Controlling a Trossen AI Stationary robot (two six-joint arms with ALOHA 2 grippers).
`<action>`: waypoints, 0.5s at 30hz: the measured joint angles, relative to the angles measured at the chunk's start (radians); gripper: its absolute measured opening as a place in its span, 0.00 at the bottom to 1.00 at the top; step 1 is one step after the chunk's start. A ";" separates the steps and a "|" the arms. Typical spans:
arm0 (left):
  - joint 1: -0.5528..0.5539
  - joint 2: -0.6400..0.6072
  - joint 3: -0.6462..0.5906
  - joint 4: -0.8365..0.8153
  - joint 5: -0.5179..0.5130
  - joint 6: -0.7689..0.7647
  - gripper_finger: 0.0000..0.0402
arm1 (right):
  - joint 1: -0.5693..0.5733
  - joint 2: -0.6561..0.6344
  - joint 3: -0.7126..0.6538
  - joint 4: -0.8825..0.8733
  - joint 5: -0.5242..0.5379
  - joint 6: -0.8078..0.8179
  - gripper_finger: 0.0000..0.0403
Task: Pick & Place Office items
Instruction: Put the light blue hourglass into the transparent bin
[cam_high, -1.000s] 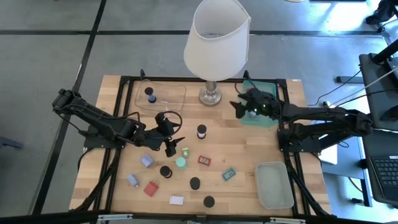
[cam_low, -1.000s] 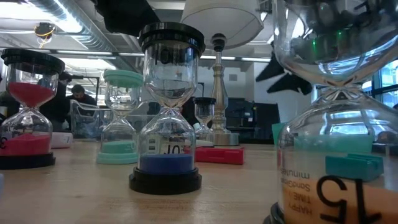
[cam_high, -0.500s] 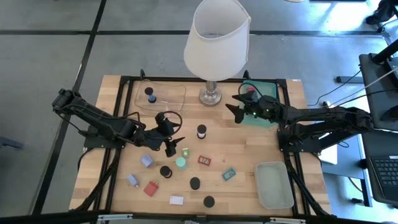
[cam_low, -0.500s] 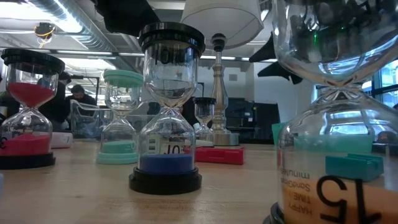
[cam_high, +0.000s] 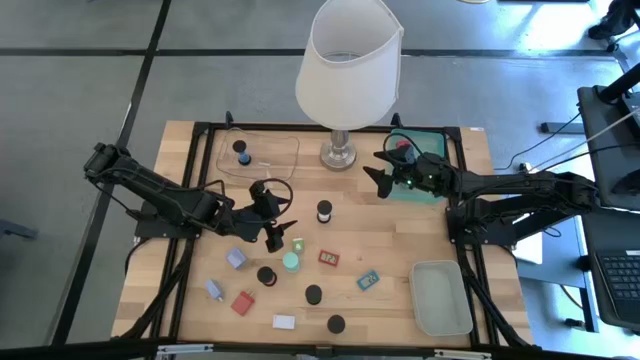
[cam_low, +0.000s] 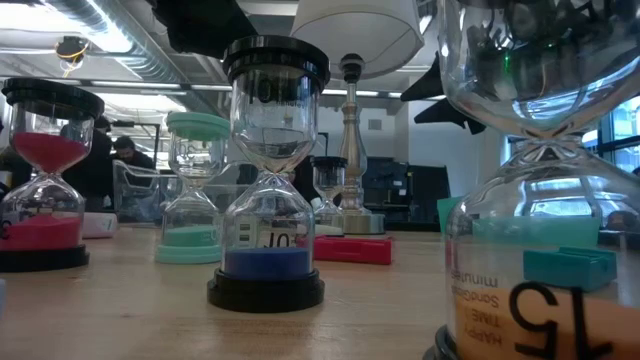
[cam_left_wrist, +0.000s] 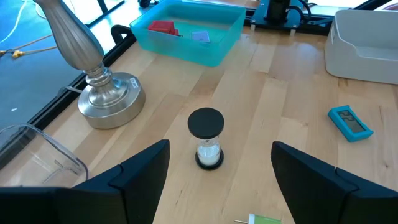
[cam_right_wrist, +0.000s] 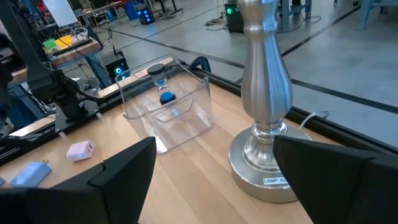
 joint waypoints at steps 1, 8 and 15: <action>0.000 0.000 0.000 0.000 0.000 0.000 0.69 | 0.000 0.000 0.000 0.000 0.000 -0.001 0.81; 0.000 0.000 0.000 0.000 0.000 0.000 0.69 | 0.000 0.000 0.000 0.000 0.000 0.007 0.81; 0.000 0.000 0.000 0.017 0.000 0.000 0.69 | 0.000 0.000 0.000 0.000 0.000 0.007 0.81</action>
